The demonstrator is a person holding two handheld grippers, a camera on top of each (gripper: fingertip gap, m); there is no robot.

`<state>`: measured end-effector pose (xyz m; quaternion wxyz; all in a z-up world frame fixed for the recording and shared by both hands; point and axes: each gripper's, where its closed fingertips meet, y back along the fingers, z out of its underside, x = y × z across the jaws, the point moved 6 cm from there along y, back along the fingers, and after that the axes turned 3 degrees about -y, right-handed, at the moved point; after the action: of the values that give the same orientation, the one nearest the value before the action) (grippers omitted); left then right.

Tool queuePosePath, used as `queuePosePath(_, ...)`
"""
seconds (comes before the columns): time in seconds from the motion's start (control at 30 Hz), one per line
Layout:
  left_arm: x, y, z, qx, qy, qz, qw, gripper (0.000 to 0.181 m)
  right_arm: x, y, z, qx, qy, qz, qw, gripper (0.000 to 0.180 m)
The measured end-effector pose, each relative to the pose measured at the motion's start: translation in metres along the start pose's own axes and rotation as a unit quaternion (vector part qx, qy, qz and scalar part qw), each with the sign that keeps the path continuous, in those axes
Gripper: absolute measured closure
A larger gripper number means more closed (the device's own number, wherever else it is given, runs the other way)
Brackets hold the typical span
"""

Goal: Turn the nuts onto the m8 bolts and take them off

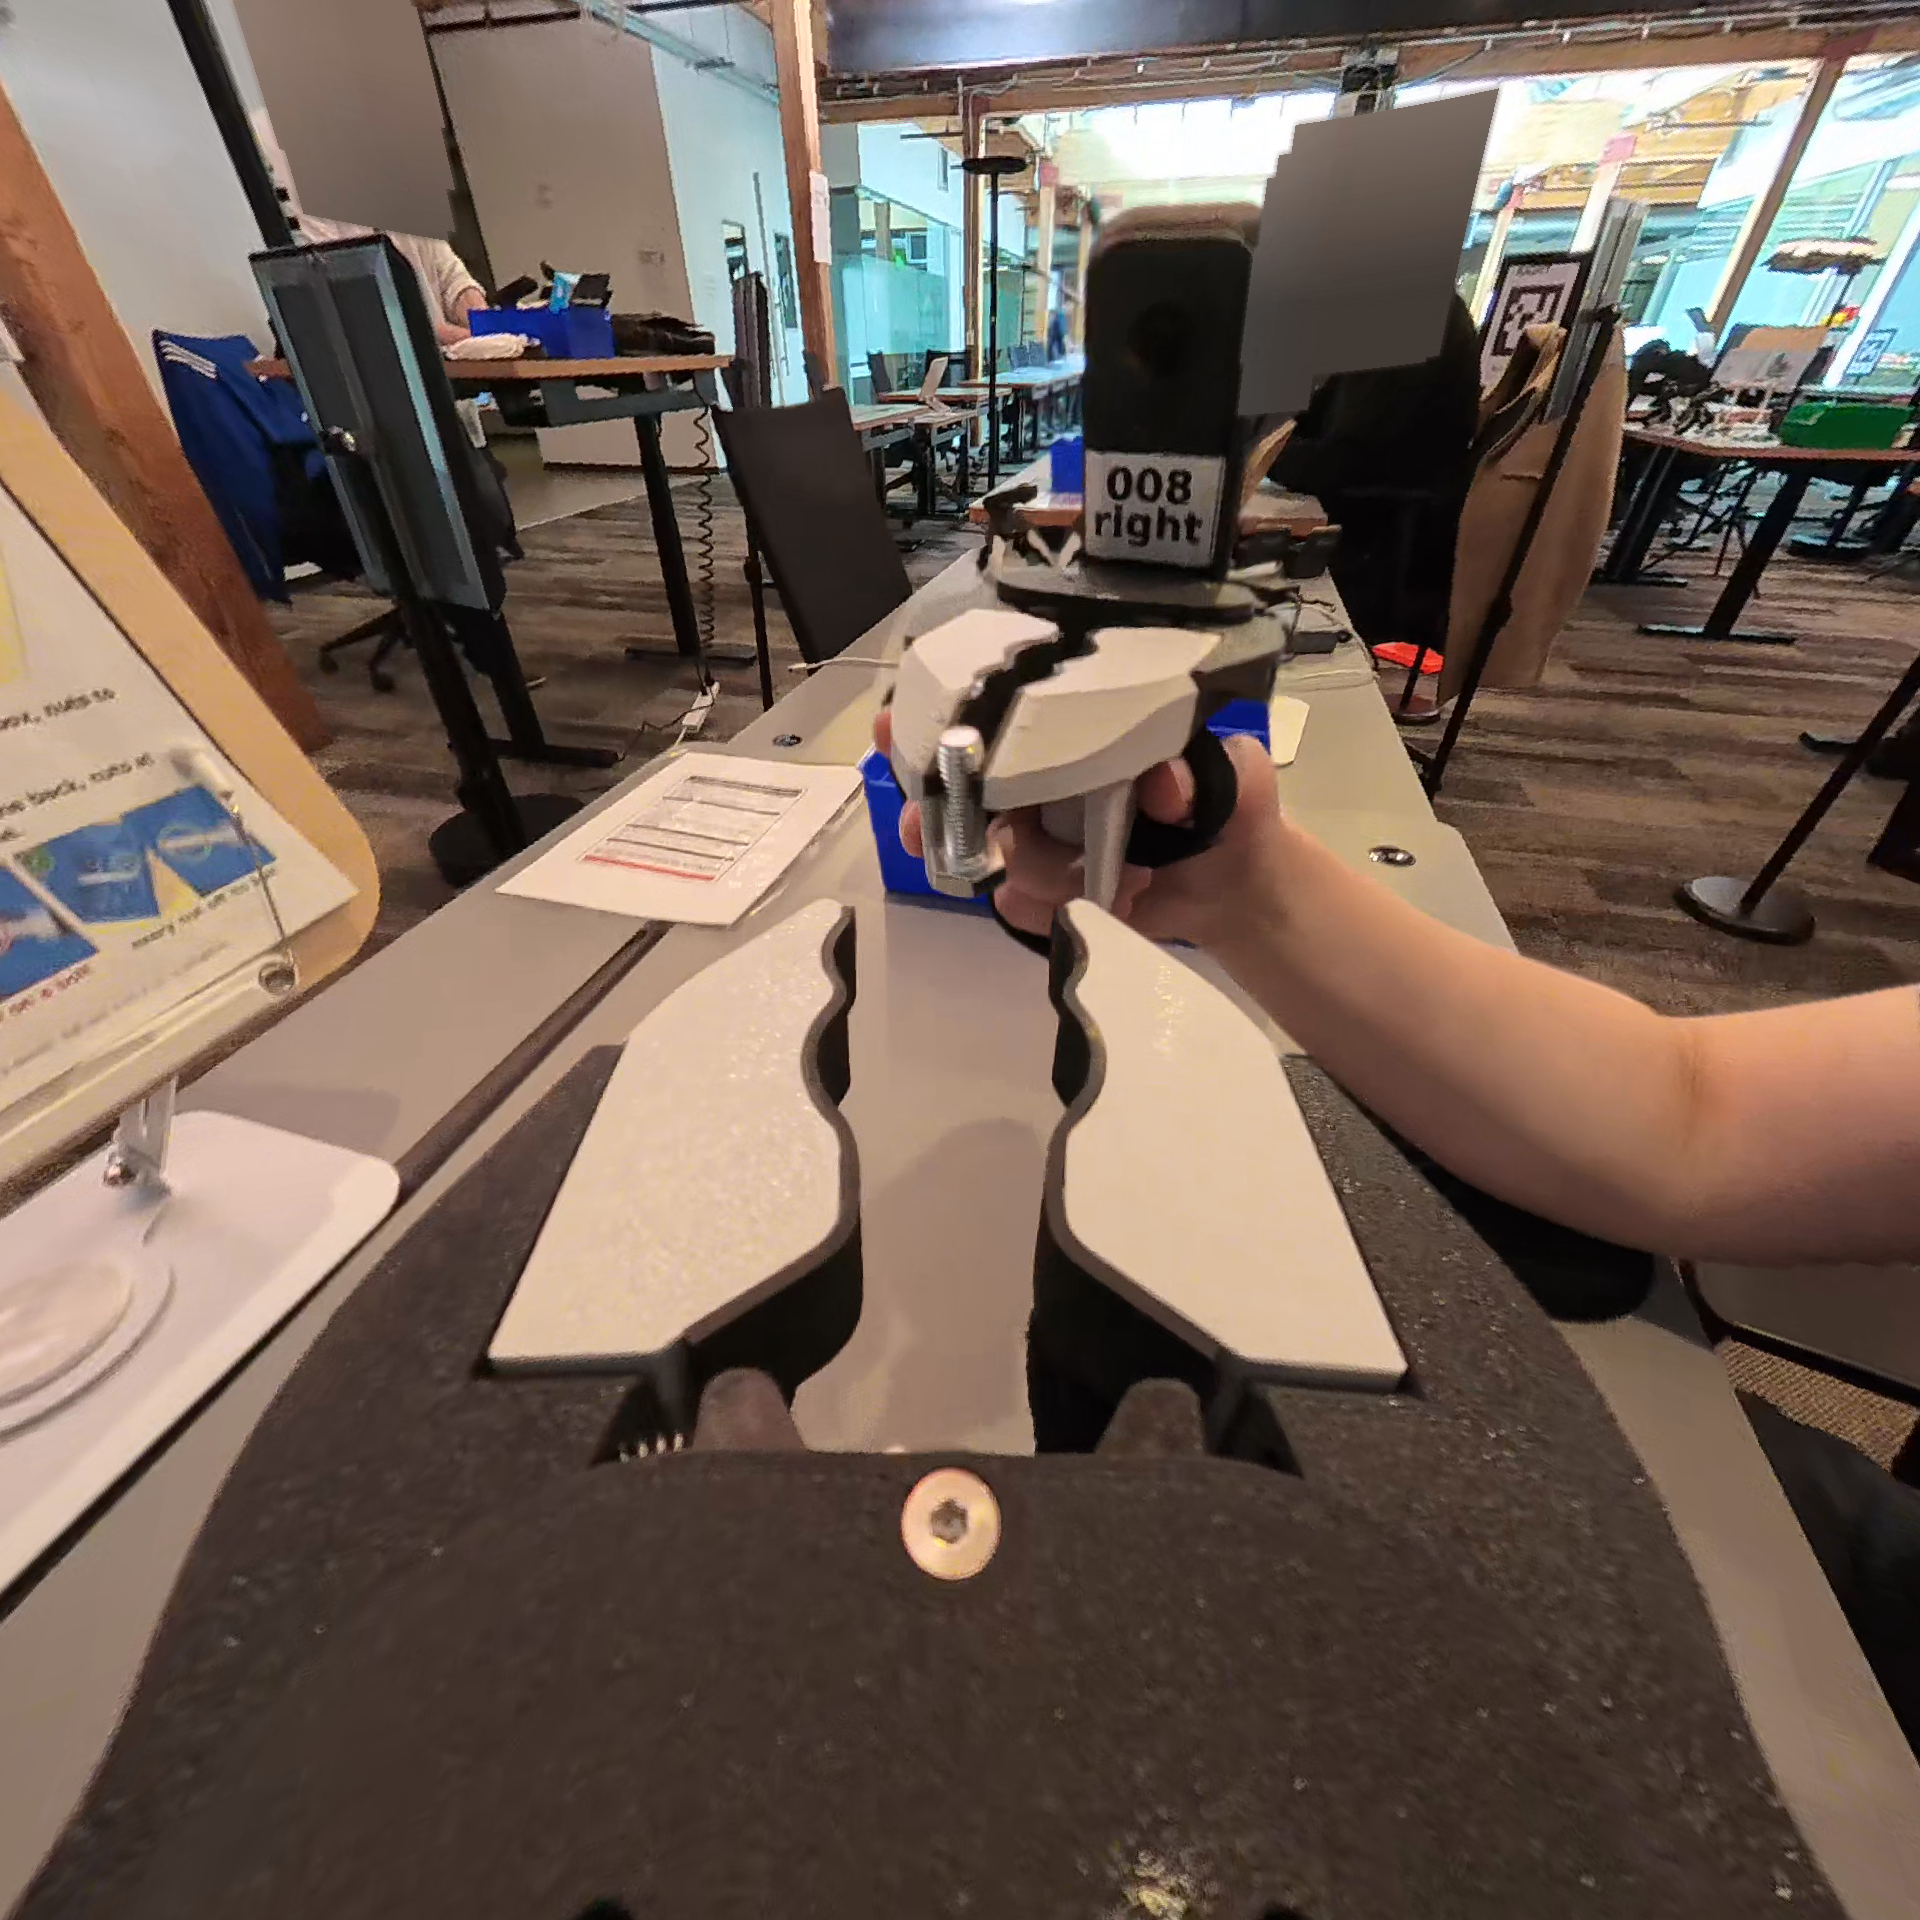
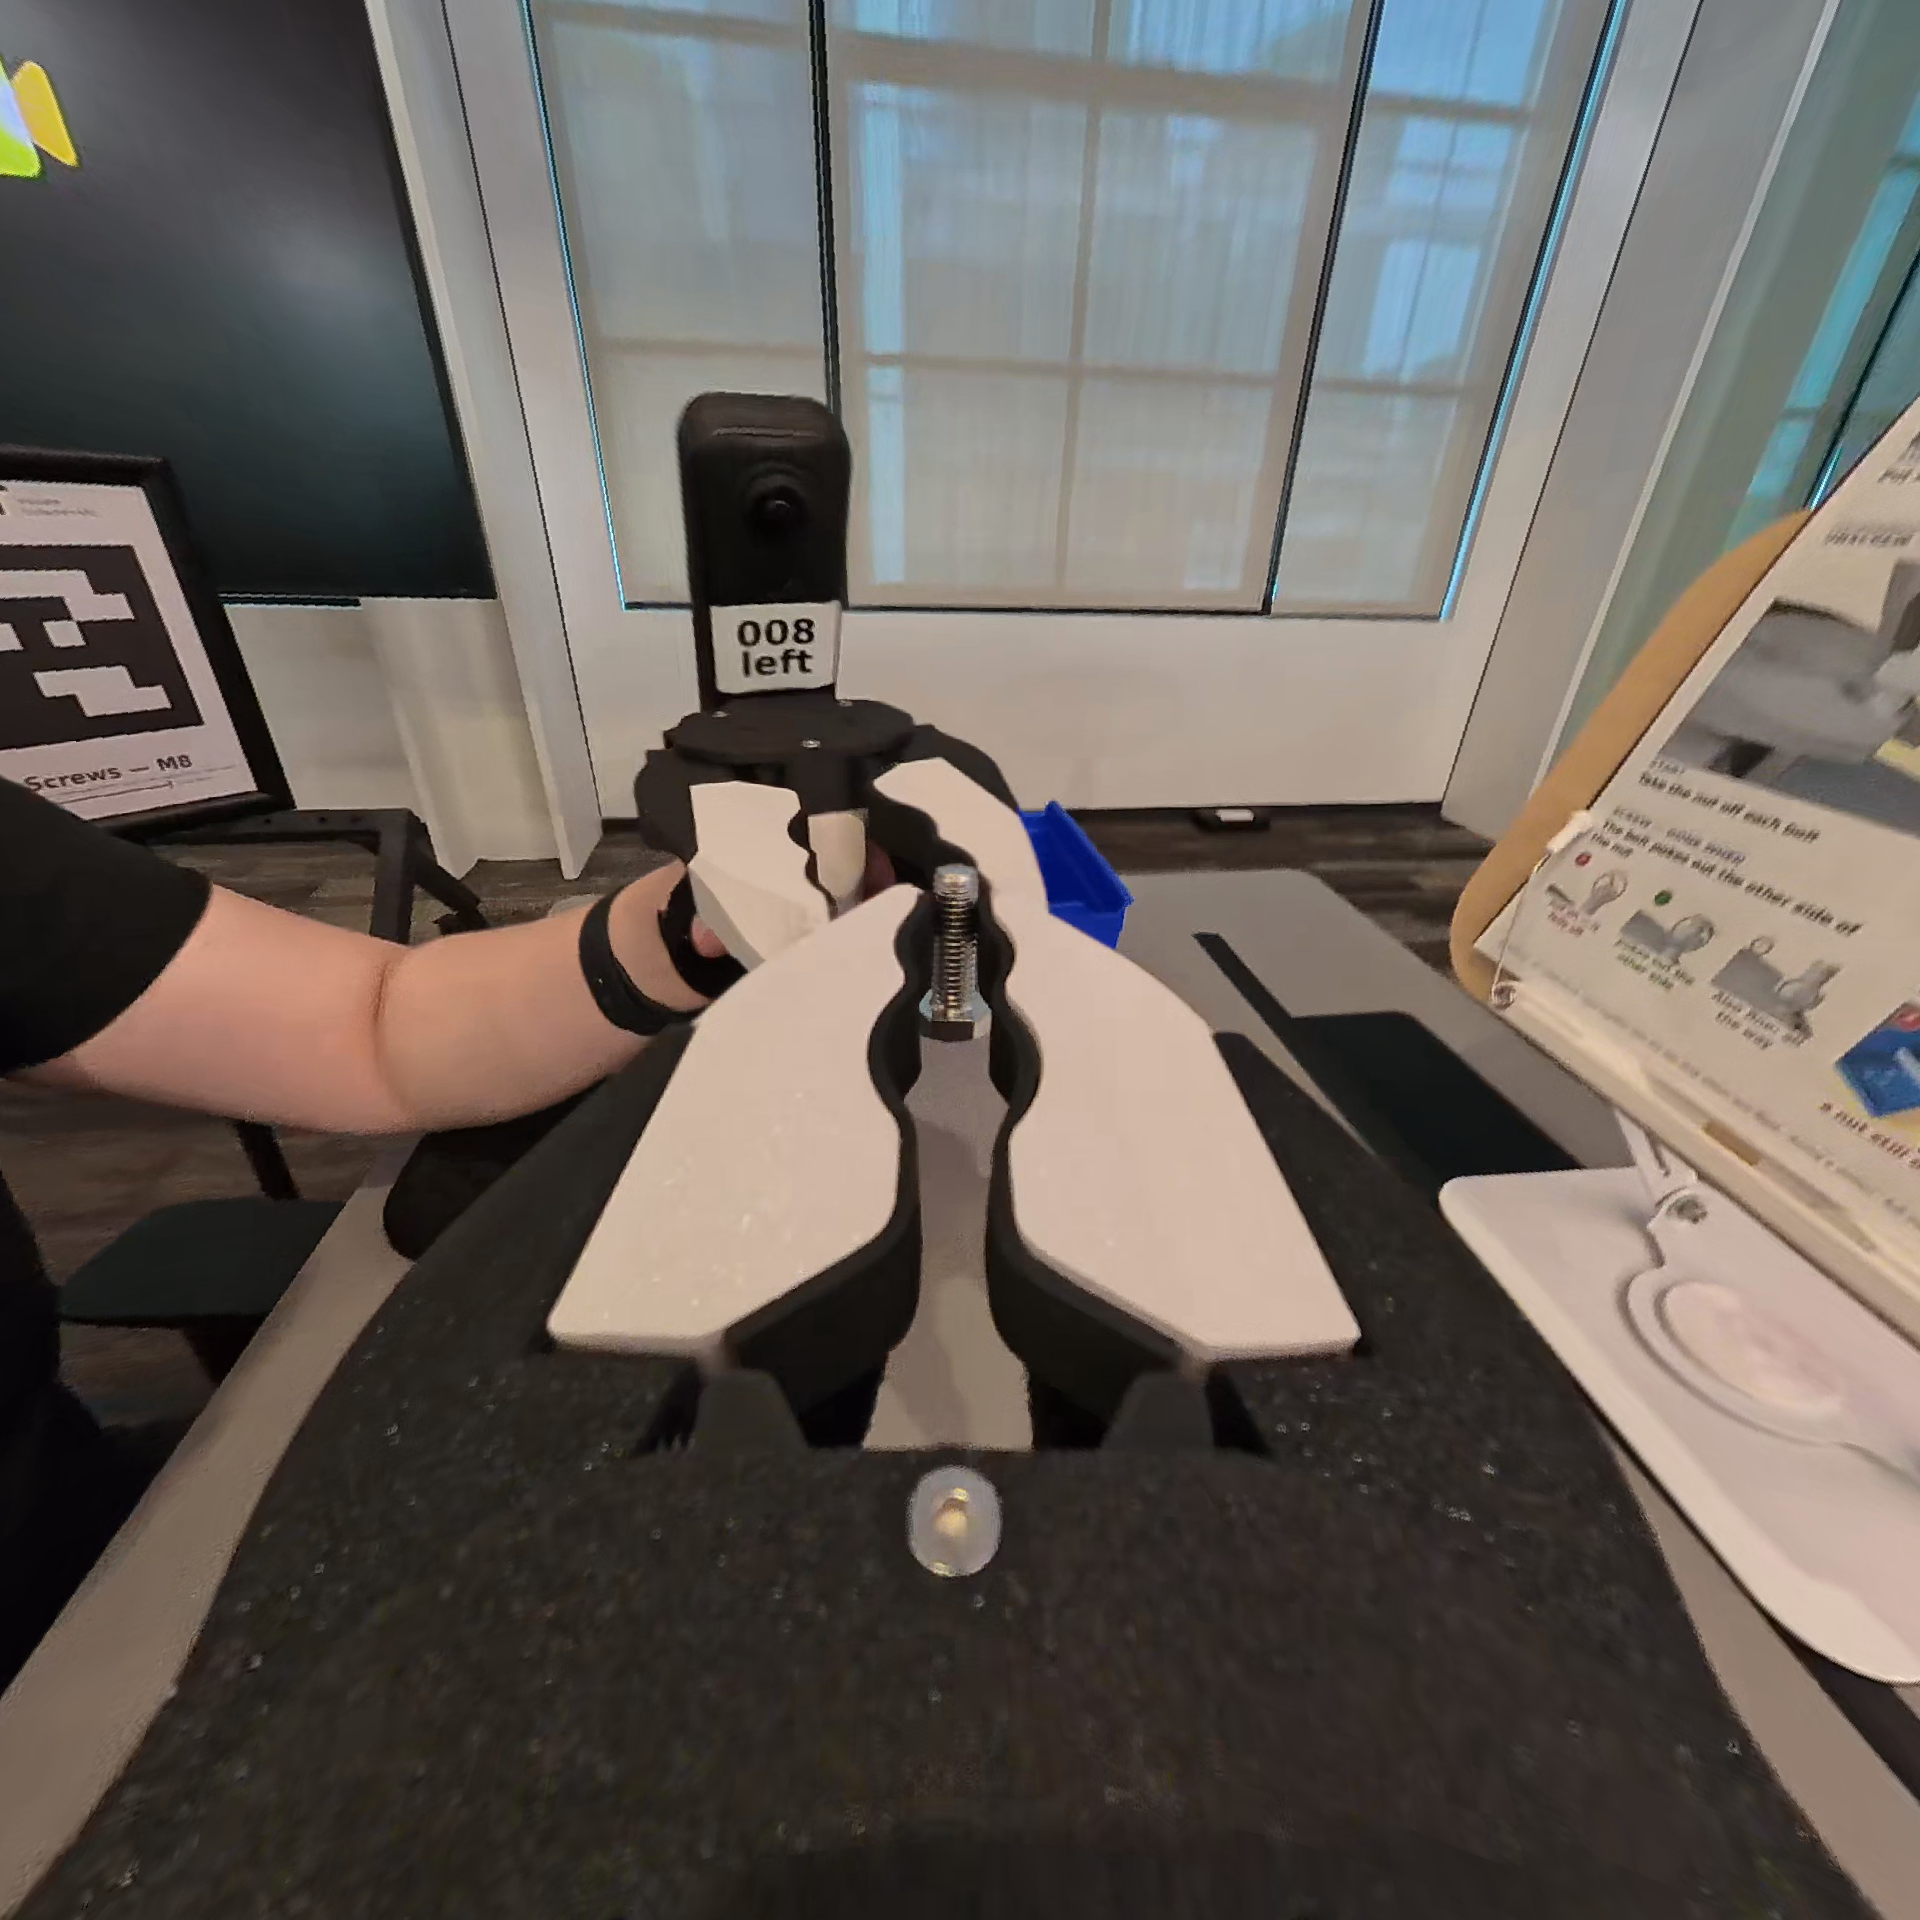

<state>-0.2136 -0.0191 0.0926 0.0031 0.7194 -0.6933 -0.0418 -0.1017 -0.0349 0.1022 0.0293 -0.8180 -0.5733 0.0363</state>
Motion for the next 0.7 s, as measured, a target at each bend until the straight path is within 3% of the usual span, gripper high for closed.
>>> queuePosePath(0.37, 0.001, -0.003, 0.006, 0.039, 0.003, 0.006, 0.999, 0.144, -0.004, -0.007, 0.001, 0.054, 0.021, -0.011, 0.998, 0.172)
queuePosePath(0.7, 0.005, -0.01, 0.014, 0.039, 0.001, 0.003, 0.999, 0.151, -0.01, -0.017, 0.008, 0.035, 0.032, -0.02, 0.999, 0.172)
